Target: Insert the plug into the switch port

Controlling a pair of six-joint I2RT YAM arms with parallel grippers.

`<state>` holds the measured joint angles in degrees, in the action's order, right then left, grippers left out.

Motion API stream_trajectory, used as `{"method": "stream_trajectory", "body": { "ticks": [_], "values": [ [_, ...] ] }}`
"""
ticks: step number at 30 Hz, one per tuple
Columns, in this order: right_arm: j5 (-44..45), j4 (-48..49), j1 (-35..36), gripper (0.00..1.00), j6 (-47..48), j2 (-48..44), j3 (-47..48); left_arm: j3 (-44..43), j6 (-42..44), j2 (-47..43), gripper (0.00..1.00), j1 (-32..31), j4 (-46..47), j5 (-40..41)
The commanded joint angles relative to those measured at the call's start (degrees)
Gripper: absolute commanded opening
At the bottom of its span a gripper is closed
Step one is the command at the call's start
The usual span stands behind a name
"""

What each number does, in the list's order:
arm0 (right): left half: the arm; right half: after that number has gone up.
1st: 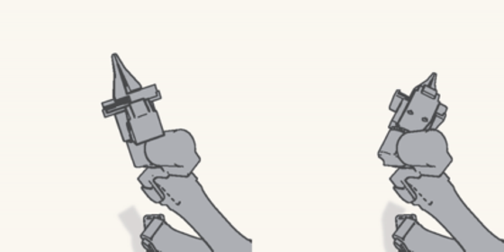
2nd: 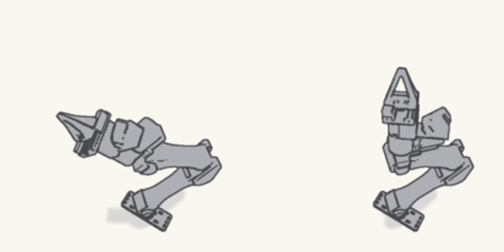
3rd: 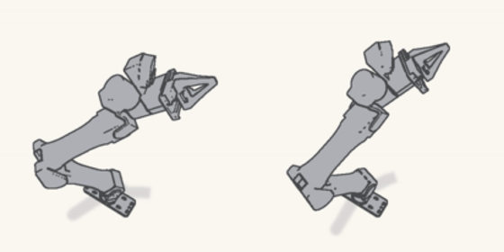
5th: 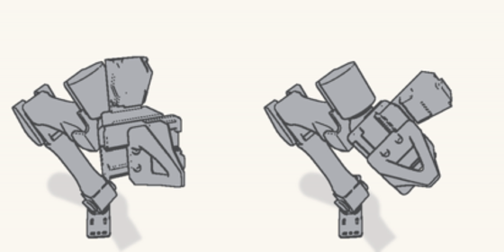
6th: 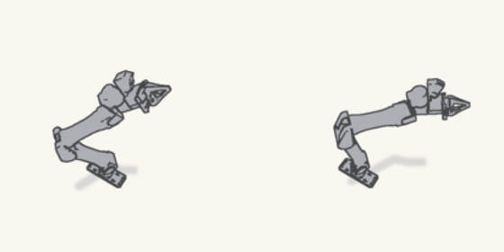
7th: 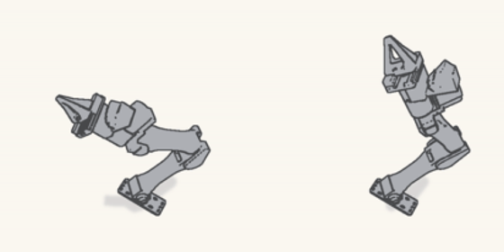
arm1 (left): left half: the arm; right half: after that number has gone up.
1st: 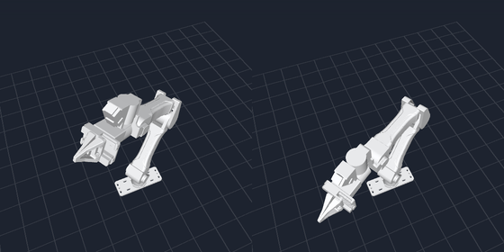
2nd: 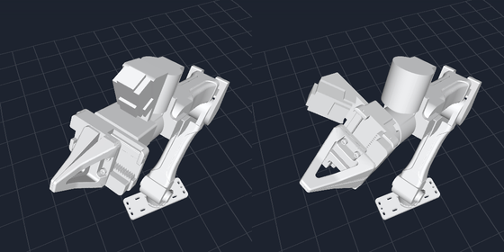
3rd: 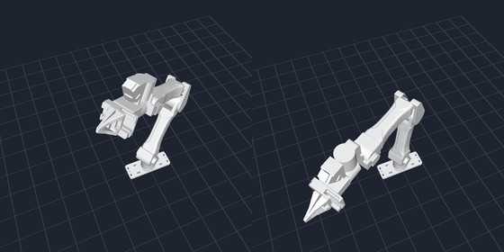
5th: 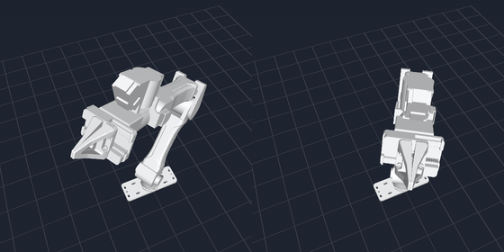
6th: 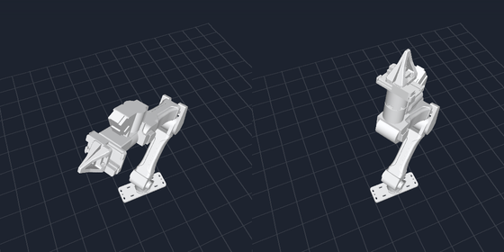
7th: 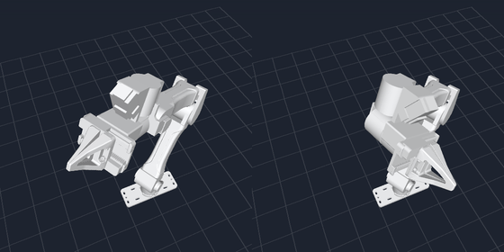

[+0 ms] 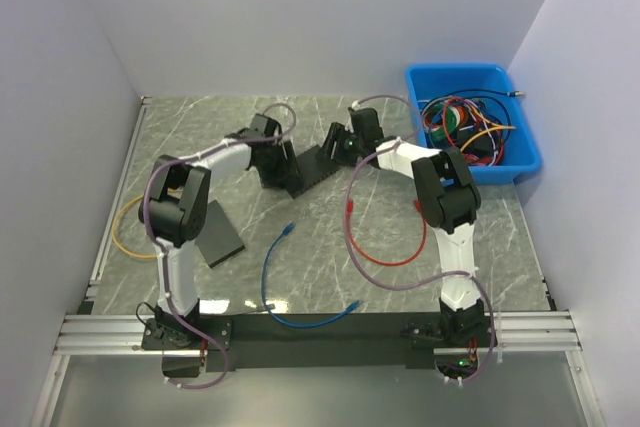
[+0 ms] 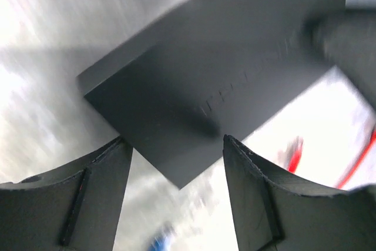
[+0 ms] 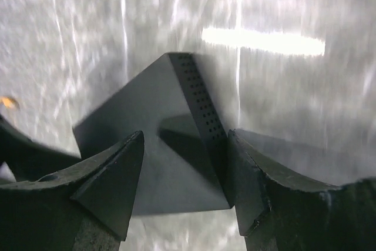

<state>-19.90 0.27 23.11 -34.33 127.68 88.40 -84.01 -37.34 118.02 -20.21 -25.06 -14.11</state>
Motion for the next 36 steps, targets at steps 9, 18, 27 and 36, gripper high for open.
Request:
{"method": "stream_trajectory", "body": {
  "ticks": [9,18,27,36],
  "values": [
    [-2.7,0.9,6.3,0.66,0.1,-13.2,-19.8,20.7,-8.4,-16.2,0.67,-7.5,8.2,1.5],
    [10.2,-14.0,7.6,0.74,7.7,-27.0,-17.6,14.8,-4.0,-23.6,0.69,-7.7,-5.5,9.0],
    [26.2,-27.2,7.7,0.78,12.9,-36.7,-15.6,-1.7,3.6,-18.1,0.71,-6.0,-15.5,15.7],
    [29.0,-27.6,7.6,0.72,10.7,-34.1,-22.2,0.5,6.9,-11.5,0.68,2.2,-8.0,8.2]
  ]
}}
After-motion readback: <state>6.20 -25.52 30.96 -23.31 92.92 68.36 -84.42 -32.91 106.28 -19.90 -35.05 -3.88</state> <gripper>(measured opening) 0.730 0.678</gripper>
